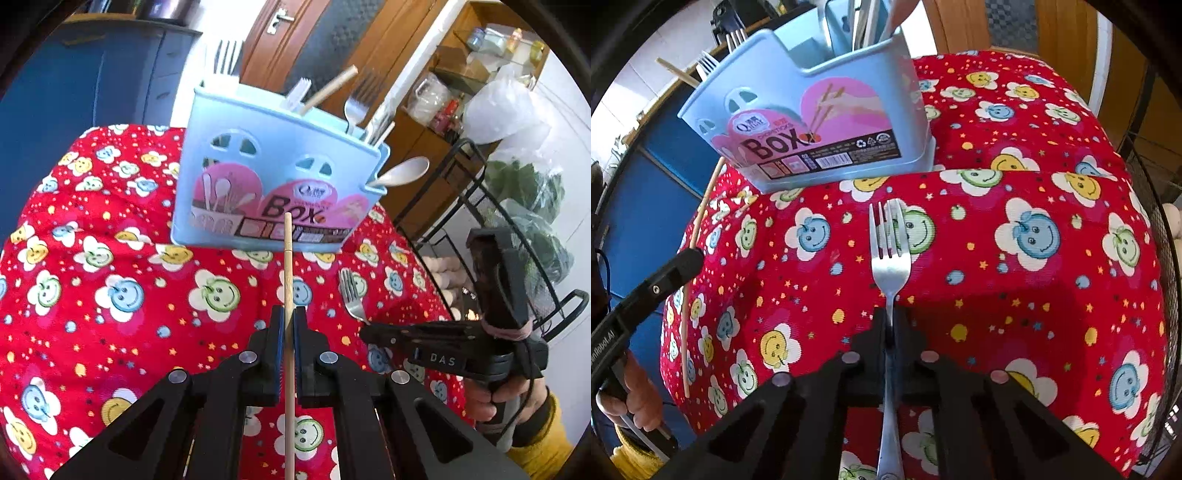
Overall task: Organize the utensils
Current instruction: 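Lift the held chopstick and fork up over the blue box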
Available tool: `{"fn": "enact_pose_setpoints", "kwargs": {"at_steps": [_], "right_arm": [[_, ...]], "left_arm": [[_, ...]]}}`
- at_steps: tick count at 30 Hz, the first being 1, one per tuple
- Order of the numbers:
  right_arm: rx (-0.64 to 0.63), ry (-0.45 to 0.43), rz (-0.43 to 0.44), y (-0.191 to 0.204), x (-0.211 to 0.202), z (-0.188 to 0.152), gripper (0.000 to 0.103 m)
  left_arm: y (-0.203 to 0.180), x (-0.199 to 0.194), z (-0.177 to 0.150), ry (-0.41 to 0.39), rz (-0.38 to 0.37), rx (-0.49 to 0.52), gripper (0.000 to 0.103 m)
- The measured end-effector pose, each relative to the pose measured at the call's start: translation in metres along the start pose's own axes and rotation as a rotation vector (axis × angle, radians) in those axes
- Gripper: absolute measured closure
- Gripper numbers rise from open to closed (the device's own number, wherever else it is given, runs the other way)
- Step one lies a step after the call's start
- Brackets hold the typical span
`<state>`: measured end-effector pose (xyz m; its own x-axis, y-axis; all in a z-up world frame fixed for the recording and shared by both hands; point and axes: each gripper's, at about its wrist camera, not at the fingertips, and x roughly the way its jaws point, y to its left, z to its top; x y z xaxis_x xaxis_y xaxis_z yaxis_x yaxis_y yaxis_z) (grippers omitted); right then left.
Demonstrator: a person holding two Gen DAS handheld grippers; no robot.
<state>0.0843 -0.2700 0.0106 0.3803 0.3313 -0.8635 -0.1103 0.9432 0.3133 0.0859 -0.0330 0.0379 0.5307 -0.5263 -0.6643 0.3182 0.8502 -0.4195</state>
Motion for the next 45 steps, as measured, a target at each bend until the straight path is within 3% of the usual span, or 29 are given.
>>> {"fn": "enact_pose_setpoints", "kwargs": {"at_steps": [10, 18, 26, 45], "right_arm": [[0.053, -0.206, 0.150, -0.003, -0.041, -0.041, 0.098], [0.058, -0.373, 0.190, 0.006, -0.072, -0.042, 0.098], [0.028, -0.490, 0.191, 0.015, -0.098, -0.024, 0.098], [-0.036, -0.631, 0.167, 0.022, -0.116, 0.045, 0.098]], "left_arm": [[0.003, -0.029, 0.008, -0.104, -0.001, -0.015, 0.099], [0.000, -0.050, 0.020, -0.202, 0.001, -0.024, 0.099], [-0.005, -0.065, 0.036, -0.274, 0.003, -0.011, 0.099], [-0.005, -0.068, 0.113, -0.436, 0.047, 0.021, 0.099]]}}
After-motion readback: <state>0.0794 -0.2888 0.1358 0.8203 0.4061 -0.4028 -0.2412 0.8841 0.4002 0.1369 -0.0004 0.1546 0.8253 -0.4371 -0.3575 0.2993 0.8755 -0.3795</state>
